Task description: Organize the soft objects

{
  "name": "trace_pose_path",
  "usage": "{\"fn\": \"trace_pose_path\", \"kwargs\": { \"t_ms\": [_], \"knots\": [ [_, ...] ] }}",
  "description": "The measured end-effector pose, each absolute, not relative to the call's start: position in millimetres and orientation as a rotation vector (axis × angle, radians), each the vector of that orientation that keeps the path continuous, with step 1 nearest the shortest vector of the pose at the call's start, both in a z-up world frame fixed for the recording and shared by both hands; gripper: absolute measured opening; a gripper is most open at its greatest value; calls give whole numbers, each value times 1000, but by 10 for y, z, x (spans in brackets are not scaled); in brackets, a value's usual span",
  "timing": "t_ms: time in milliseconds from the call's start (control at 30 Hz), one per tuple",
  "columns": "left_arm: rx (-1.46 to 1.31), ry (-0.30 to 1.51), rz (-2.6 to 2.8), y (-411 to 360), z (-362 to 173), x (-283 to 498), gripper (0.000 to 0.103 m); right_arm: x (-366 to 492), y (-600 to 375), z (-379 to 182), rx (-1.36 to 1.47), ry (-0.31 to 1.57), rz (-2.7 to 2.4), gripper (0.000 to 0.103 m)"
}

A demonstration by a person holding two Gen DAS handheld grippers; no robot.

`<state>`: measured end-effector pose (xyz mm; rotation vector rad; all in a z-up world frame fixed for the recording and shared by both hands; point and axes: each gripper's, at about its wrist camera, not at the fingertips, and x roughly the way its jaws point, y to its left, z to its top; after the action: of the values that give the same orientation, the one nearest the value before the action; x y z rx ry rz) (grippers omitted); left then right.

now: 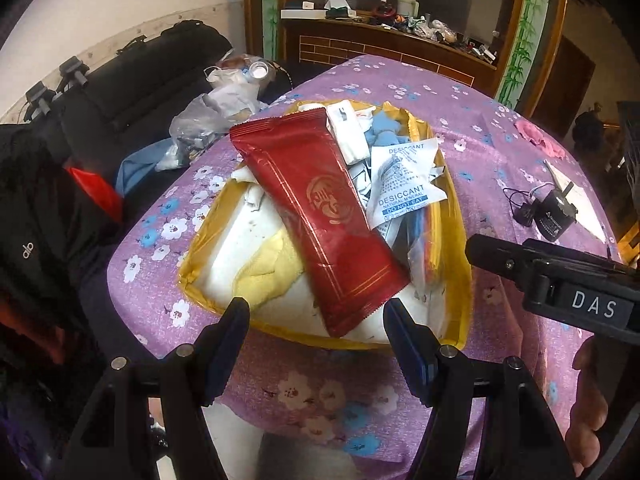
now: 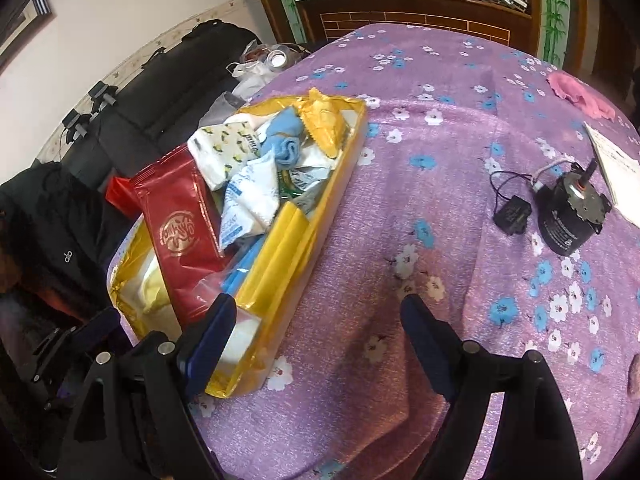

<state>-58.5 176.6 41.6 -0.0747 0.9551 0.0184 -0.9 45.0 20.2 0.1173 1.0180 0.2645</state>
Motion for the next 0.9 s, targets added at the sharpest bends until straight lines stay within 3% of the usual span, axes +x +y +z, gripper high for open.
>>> {"fn": "trace_pose_path", "kwargs": {
  "t_ms": [900],
  "knots": [
    [-162,921,0,2049,570,-641,73,29,843,435,65,966,275,84]
  ]
}}
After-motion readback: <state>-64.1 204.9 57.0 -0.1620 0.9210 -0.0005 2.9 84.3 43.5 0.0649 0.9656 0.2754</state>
